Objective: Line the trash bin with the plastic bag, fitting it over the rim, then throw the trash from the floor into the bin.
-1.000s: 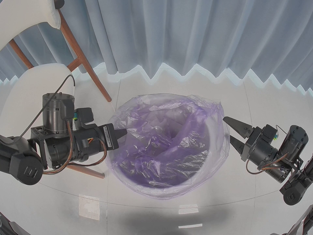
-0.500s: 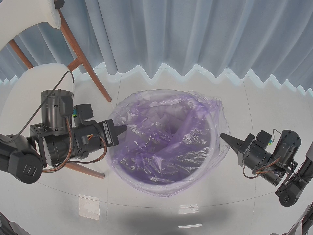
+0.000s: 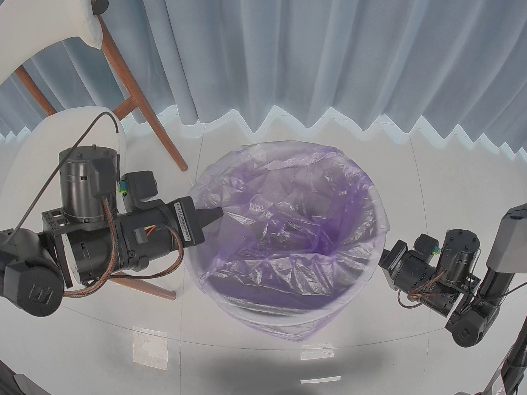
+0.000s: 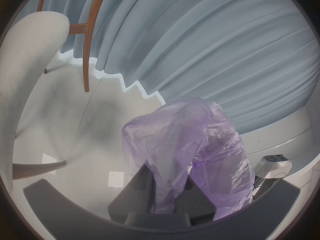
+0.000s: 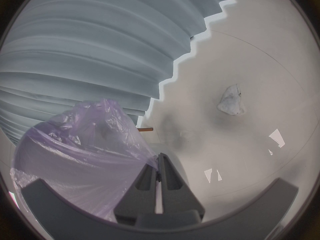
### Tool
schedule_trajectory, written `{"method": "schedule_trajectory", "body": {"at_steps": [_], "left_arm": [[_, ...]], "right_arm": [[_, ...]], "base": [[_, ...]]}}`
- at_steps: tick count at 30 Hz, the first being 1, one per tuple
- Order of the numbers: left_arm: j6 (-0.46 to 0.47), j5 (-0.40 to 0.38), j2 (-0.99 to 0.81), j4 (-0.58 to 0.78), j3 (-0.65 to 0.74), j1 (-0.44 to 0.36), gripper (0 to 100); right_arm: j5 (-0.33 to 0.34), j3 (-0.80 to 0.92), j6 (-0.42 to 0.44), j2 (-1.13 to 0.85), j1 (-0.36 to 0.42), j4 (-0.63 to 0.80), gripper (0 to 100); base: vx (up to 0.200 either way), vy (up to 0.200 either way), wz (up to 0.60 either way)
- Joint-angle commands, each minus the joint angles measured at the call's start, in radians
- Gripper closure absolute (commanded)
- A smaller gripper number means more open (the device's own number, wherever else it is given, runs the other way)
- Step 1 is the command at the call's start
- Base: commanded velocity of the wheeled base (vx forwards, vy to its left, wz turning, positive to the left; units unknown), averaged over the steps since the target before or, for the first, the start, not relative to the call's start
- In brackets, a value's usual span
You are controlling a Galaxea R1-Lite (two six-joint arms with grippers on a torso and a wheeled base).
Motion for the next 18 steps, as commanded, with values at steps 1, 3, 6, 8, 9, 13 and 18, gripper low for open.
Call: {"method": "schedule_trajectory", "body": {"at_steps": [1,3,6,8,9,13,18], "left_arm": [[-0.001,0.000,-0.010,-0.002,0.001,-0.004,100],[0.001,0.003,-0.010,0.000,0.003,-0.004,100],[0.001,0.008,-0.009,0.000,0.003,-0.004,100],[-0.001,0.011,-0.004,0.000,0.003,-0.002,100],[-0.001,0.011,-0.004,0.000,0.003,-0.002,100],[0.004,0.015,0.002,0.001,0.000,0.003,100],[0.012,0.058,0.029,0.000,-0.008,0.006,100]], "right_arm": [[0.000,-0.006,0.000,0.047,-0.005,-0.017,100],[-0.003,-0.006,0.000,0.047,-0.005,-0.017,100],[-0.017,-0.009,-0.004,0.044,-0.003,-0.016,100],[-0.017,-0.007,-0.026,0.043,-0.003,-0.016,0],[-0.017,-0.006,-0.030,0.044,-0.003,-0.016,0],[-0.063,0.016,-0.082,0.021,-0.005,-0.017,0],[-0.097,0.088,-0.090,-0.059,-0.049,-0.016,0]], "base": [[0.000,0.000,0.00],[0.000,0.000,0.00],[0.000,0.000,0.00],[0.000,0.000,0.00],[0.000,0.000,0.00],[0.000,0.000,0.00],[0.000,0.000,0.00]]}}
